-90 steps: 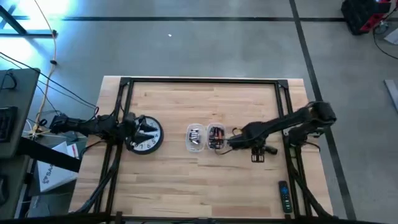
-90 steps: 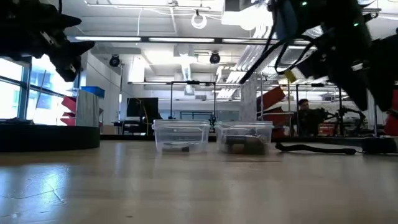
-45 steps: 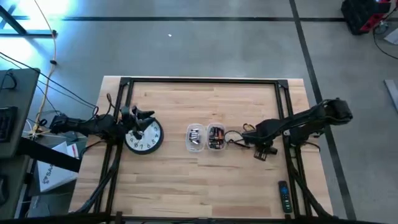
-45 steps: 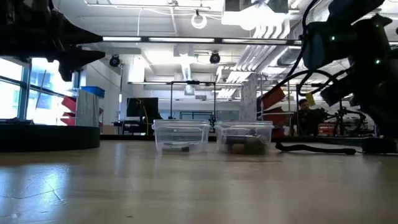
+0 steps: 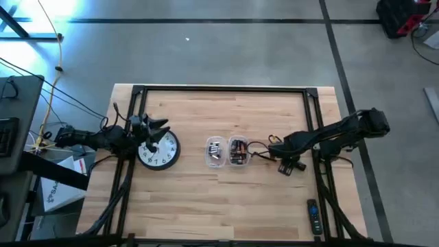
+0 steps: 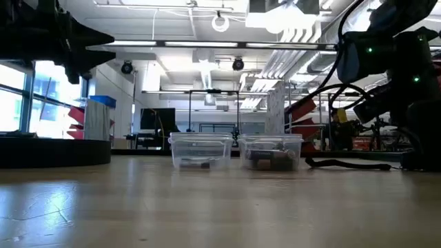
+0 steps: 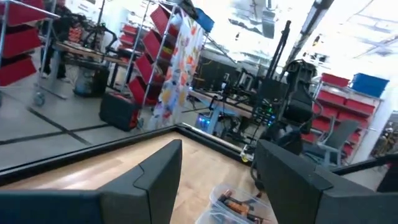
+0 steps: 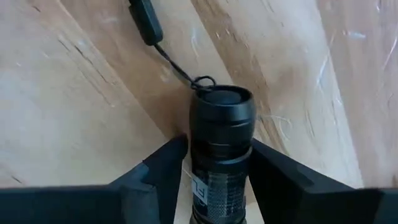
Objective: Insert battery
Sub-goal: Move the black flashlight to the top center of the table
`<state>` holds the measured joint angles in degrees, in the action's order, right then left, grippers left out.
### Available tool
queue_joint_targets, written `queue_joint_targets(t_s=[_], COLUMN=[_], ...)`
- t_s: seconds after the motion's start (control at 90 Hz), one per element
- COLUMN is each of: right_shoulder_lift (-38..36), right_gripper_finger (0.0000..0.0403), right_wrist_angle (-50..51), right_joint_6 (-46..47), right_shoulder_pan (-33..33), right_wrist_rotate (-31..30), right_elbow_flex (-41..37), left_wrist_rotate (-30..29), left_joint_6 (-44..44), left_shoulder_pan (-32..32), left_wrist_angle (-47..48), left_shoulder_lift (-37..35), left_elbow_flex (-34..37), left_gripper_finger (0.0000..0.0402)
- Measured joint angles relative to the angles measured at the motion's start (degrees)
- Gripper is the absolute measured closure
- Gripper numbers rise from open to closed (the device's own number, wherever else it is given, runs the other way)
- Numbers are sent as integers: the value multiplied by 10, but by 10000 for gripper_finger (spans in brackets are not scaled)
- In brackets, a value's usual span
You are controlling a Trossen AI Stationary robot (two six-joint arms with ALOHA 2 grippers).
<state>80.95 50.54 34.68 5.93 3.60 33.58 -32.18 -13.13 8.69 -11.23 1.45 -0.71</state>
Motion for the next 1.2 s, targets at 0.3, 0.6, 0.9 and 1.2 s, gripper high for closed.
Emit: queue_joint_targets(t_s=[0.3,0.6,0.9,1.2], right_shoulder_lift=[5,2,3,2], right_gripper_finger=[324,324,324,324], right_wrist_angle=[6,-90,-190,-403], right_joint_6=[-2,-141,-167,-220], right_shoulder_pan=[-23,-56,-85,-202], right_wrist_rotate=[-8,-144,-242,-216], right_elbow_flex=[36,192,161,69], left_wrist_rotate=[64,102,94,-30], left_joint_6=[45,85,2,8], left_shoulder_pan=[0,0,0,-30], left_wrist_angle=[20,10,2,-118], left_shoulder_lift=[0,13,136,345], left_elbow_flex=[0,0,0,0], left_gripper_finger=[212,212,212,212])
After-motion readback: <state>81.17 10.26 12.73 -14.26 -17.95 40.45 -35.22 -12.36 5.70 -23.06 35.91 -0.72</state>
